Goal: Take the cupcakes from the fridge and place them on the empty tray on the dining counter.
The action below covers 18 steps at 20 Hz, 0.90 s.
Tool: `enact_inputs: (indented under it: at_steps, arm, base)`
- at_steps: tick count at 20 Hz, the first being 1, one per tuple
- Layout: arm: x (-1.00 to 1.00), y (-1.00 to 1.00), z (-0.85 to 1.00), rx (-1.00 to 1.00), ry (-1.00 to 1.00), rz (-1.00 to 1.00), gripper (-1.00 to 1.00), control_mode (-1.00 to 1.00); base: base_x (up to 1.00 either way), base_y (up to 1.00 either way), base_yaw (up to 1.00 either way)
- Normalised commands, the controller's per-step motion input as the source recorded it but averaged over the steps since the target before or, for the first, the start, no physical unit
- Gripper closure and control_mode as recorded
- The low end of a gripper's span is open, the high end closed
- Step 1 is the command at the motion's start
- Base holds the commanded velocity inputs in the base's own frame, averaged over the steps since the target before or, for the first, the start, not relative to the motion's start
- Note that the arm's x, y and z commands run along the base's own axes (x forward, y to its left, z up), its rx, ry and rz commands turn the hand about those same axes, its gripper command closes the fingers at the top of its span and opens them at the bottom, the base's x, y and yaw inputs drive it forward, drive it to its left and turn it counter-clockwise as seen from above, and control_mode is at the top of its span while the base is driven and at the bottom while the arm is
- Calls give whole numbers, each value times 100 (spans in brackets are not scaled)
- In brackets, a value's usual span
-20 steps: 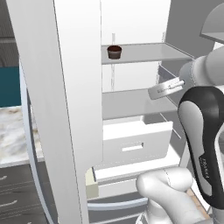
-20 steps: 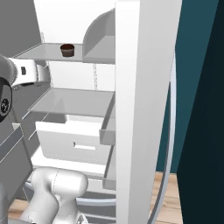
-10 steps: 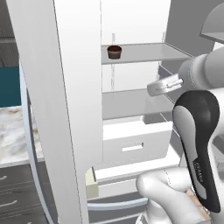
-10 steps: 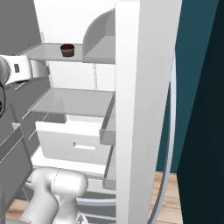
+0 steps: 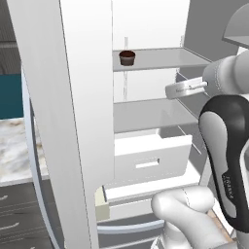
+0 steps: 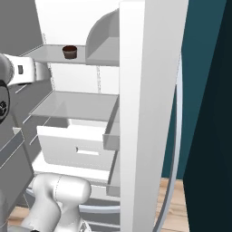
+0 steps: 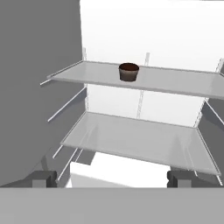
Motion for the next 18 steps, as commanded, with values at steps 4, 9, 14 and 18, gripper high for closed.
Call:
enact_inputs:
  at_steps: [4,9,14,18]
  arm:
    - [20,0,0,9,0,0,-100,-100]
    - [48,0,0,0,0,0,-100,-100]
    - [70,0,0,0,0,0,-100,-100]
    - [59,3,0,0,0,0,-100,-100]
  base:
    - [0,0,0]
    - [0,0,0]
    - [0,0,0]
    - [0,0,0]
